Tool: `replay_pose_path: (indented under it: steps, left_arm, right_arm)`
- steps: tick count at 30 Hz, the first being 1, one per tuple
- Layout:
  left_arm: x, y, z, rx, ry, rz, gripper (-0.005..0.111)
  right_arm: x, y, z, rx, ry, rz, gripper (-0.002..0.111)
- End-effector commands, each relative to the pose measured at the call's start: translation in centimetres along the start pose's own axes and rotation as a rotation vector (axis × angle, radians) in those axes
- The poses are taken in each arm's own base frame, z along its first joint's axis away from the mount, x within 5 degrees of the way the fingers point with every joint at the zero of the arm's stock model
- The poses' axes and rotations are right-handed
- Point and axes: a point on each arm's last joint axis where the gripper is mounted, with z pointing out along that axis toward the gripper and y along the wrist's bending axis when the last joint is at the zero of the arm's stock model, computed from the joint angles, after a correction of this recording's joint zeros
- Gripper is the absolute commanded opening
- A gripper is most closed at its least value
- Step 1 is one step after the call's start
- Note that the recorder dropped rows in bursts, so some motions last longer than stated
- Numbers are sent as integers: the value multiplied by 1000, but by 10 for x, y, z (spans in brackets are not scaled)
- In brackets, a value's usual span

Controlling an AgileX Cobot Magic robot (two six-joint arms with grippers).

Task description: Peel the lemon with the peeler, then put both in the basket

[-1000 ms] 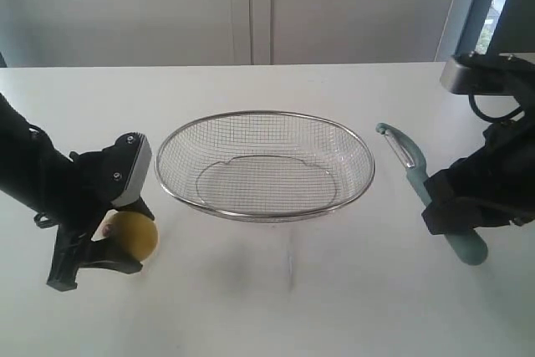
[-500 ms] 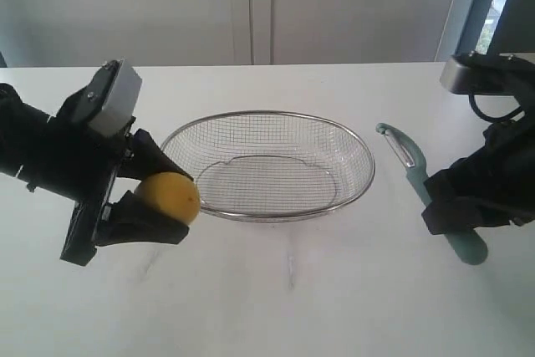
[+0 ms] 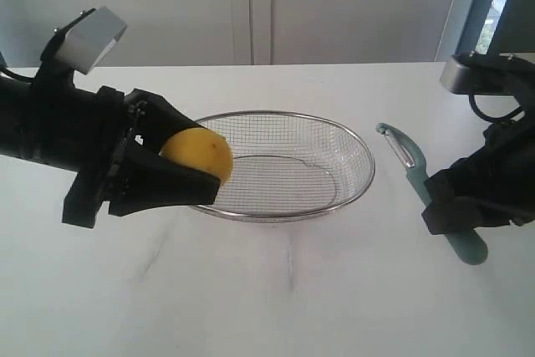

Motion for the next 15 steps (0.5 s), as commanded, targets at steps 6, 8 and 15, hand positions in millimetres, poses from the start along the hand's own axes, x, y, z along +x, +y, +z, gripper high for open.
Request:
replay_pose_path:
  steps: [6,8,15]
  left_arm:
    - [-7,-5,0,18,-53,-6,0]
    - [-7,-5,0,18,-53,-6,0]
    - [-5,-5,0,25,-39,-1,0]
  right_arm:
    - [0,0,-1,-1,-13,-4,0]
    - [0,0,-1,-1,-13,-4,0]
    - [0,0,-1,-1,-13,-4,0]
